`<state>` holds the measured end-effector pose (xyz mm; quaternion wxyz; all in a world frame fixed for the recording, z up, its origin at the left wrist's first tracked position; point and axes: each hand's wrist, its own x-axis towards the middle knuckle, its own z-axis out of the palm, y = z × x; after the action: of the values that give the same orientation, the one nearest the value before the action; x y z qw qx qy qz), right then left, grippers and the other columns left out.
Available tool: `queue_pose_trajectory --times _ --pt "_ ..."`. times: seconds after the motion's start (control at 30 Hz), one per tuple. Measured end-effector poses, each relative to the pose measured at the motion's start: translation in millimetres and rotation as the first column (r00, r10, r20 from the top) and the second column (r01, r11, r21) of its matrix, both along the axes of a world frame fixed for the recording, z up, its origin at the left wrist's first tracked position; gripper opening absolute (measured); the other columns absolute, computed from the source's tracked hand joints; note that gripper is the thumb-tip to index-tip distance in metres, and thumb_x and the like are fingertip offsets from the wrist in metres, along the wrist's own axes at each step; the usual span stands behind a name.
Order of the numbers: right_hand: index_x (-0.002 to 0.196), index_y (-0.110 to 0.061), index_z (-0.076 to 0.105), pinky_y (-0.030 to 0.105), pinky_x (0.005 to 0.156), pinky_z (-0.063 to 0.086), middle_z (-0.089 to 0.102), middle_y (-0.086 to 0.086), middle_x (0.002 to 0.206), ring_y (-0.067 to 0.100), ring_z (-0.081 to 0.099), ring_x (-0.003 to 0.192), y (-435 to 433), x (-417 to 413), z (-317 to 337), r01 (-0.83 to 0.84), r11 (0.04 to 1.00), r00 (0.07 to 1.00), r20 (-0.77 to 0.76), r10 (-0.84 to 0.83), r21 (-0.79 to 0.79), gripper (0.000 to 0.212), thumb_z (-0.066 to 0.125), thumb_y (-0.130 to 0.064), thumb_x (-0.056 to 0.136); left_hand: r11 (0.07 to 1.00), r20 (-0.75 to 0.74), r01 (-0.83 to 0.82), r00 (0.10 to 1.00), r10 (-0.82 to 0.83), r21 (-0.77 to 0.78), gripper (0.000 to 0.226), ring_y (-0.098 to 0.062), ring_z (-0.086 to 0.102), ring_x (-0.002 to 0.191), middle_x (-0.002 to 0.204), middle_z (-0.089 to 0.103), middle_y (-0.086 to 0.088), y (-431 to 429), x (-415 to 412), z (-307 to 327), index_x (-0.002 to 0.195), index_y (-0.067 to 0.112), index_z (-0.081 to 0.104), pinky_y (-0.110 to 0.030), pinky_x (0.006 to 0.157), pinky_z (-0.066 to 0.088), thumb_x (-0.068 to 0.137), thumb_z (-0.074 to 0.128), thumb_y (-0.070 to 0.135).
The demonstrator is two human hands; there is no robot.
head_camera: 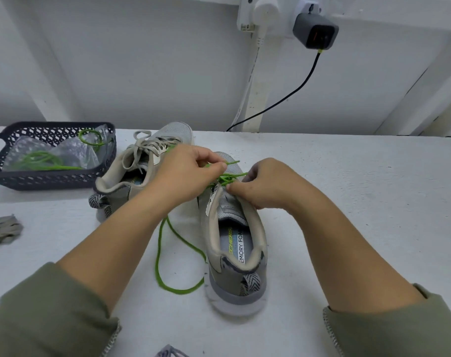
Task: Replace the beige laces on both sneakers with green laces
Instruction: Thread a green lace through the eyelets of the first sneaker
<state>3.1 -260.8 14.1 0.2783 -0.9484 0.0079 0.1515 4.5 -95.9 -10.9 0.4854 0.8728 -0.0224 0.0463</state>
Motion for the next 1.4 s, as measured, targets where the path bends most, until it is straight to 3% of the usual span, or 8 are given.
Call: queue_pose_trajectory --times 0.1,0.2,0.43,0.8,1.0,1.13,1.27,1.4 --pt "0.076 -0.011 0.058 0.025 0.047 0.042 0.058 0.004 0.069 0.017 0.055 0.058 8.8 -0.9 0.9 -0.017 0.994 0.998 0.054 0.023 -0.107 0.032 0.065 -0.042 0.077 0.999 -0.073 -0.026 0.997 0.029 0.04 0.017 -0.005 0.036 0.037 0.041 0.046 0.009 -10.8 1.4 0.5 0.071 0.025 0.073 -0.017 0.043 0.031 0.078 0.076 0.04" --pt "0.074 -0.01 0.055 0.022 0.042 0.028 0.047 0.003 0.064 0.015 0.043 0.052 10.1 -1.3 -1.2 -0.009 0.984 0.996 0.083 0.024 -0.176 0.027 0.061 -0.034 0.085 0.979 -0.069 -0.034 0.996 0.049 0.199 0.016 -0.004 0.036 0.042 0.035 0.042 0.011 -13.4 1.1 -4.2 0.073 0.025 0.074 -0.023 0.047 0.027 0.079 0.075 0.039" --pt "0.098 -0.008 0.071 0.024 0.053 0.038 0.06 0.007 0.074 0.019 0.051 0.061 -4.0 -2.9 -5.3 -0.034 0.999 0.999 0.008 0.034 -0.03 0.023 0.054 -0.022 0.092 0.953 -0.14 0.025 0.99 0.018 0.302 0.025 -0.007 0.043 0.052 0.05 0.049 0.008 -16.0 4.5 -12.2 0.062 0.027 0.063 -0.024 0.058 0.036 0.084 0.072 0.036" --pt "0.099 -0.01 0.069 0.024 0.055 0.04 0.061 0.005 0.078 0.017 0.051 0.065 -12.8 -1.2 -13.4 -0.023 0.993 0.999 -0.026 0.026 0.116 0.02 0.052 -0.017 0.092 0.997 -0.112 -0.072 0.991 0.075 0.03 0.02 -0.004 0.052 0.064 0.065 0.061 0.016 -24.2 6.2 -41.7 0.063 0.033 0.065 -0.022 0.068 0.043 0.08 0.075 0.035" --pt "0.092 0.003 0.068 0.04 0.077 0.06 0.072 0.022 0.088 0.031 0.072 0.078 -16.0 7.8 -21.7 0.123 0.92 0.988 -0.129 -0.08 0.372 0.031 0.047 -0.019 0.096 0.972 -0.149 0.014 0.989 0.022 0.233 0.022 -0.004 0.047 0.058 0.055 0.054 0.016 -22.5 7.8 -34.4 0.063 0.031 0.065 -0.024 0.058 0.035 0.081 0.072 0.042" --pt "0.086 -0.014 0.068 0.021 0.054 0.055 0.069 0.007 0.07 0.017 0.069 0.057 -17.7 8.5 -28.2 0.045 0.948 0.999 -0.036 -0.035 0.314 0.013 0.059 -0.017 0.094 0.977 -0.135 0.049 0.991 -0.021 0.206 0.015 -0.003 0.041 0.051 0.041 0.049 0.017 -23.1 5.9 -30.7 0.073 0.029 0.073 -0.024 0.054 0.031 0.082 0.072 0.041" --pt "0.083 -0.011 0.067 0.021 0.054 0.054 0.069 0.002 0.064 0.018 0.069 0.056 -18.2 10.3 -34.3 0.026 0.959 0.997 0.058 -0.044 0.281 0.013 0.058 -0.014 0.092 0.94 -0.045 0.081 0.997 -0.069 0.332 0.015 -0.014 0.059 0.081 0.081 0.062 0.006 -8.2 4.4 -21.7 0.093 0.026 0.073 -0.026 0.075 0.045 0.09 0.062 0.037" --pt "0.079 -0.009 0.064 0.028 0.069 0.058 0.071 0.005 0.065 0.017 0.071 0.06 -35.1 15.4 -33.0 0.139 0.974 0.99 -0.005 -0.14 0.178 0.015 0.055 -0.011 0.09 0.833 -0.101 0.222 0.975 -0.199 0.506 0.029 -0.014 0.049 0.103 0.106 0.048 0.003 11.4 -0.4 -14.1 0.115 0.035 0.064 -0.031 0.094 0.041 0.089 0.059 0.047"
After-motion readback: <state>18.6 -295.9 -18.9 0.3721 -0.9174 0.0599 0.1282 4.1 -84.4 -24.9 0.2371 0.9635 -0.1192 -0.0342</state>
